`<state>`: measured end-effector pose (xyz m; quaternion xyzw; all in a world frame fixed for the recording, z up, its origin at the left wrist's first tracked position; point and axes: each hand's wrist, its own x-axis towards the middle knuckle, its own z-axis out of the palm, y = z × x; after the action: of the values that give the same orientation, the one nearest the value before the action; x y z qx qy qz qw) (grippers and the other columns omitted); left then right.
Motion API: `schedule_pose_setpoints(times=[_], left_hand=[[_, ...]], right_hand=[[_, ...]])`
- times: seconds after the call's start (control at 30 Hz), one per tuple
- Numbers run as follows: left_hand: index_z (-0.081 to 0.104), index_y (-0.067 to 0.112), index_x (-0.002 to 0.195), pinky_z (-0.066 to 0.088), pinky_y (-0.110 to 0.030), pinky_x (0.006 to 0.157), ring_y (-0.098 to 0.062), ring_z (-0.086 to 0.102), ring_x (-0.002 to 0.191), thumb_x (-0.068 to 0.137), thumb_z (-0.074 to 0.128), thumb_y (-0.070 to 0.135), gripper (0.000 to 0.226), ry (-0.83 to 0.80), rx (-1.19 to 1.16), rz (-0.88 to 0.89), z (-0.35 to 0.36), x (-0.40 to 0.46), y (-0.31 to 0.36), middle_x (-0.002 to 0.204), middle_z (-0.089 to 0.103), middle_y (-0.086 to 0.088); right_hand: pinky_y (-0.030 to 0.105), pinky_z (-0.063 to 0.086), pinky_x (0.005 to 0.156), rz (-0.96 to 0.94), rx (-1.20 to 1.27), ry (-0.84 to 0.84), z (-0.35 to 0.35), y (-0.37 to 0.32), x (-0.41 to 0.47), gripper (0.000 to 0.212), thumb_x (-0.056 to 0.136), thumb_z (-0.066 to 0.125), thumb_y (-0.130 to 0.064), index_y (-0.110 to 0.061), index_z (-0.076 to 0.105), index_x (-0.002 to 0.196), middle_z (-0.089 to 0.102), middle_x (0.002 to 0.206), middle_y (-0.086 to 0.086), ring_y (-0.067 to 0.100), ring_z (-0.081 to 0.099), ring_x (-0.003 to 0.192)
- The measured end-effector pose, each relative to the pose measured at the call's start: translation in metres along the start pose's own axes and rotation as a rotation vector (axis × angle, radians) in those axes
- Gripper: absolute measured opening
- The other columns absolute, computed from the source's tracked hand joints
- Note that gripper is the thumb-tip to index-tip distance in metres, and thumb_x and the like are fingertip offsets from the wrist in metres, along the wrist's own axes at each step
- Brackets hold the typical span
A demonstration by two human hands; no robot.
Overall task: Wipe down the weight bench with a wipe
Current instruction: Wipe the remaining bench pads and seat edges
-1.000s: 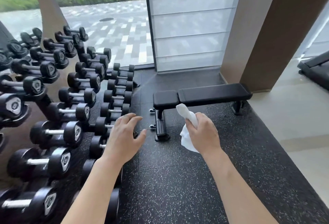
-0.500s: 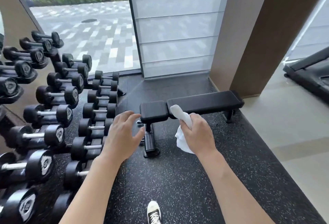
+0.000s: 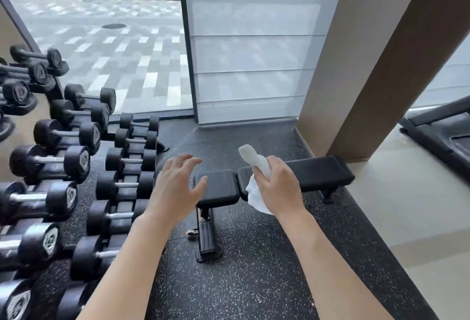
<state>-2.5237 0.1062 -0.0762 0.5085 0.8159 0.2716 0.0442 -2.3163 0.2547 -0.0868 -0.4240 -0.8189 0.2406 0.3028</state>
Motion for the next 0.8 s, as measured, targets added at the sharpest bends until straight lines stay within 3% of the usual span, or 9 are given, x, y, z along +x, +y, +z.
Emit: schedule_pose_setpoints(times=[0.33,0.63,0.8], left_hand=[[0.055,0.024,0.147,0.029,-0.04,0.123,-0.017,0.035,0.146,0.099,0.062,0.044,0.053,0.005,-0.016,-0.058,0.024,0.108,-0.037,0.153,0.048,0.003],[0.06,0.018,0.143,0.03,-0.039,0.121,-0.021,0.037,0.143,0.097,0.068,0.034,0.049,0.031,0.012,-0.235,0.077,0.231,-0.062,0.149,0.051,-0.001],[0.061,0.019,0.141,0.027,-0.036,0.12,-0.017,0.036,0.14,0.097,0.068,0.034,0.048,0.025,0.059,-0.304,0.107,0.295,-0.078,0.147,0.052,0.0]], right_hand=[[0.022,0.034,0.059,-0.046,0.018,-0.05,0.046,0.015,0.123,0.022,0.101,0.057,-0.041,-0.023,0.054,0.089,0.054,0.081,-0.012,0.005,0.052,0.073],[0.033,0.04,0.057,-0.04,0.138,-0.225,0.12,0.07,0.278,0.023,0.099,0.055,-0.032,-0.02,0.048,0.08,0.054,0.076,-0.004,0.014,0.051,0.07],[0.04,0.046,0.063,0.007,0.193,-0.289,0.169,0.111,0.349,0.016,0.098,0.056,-0.032,-0.02,0.051,0.088,0.057,0.08,-0.004,0.018,0.054,0.075]])
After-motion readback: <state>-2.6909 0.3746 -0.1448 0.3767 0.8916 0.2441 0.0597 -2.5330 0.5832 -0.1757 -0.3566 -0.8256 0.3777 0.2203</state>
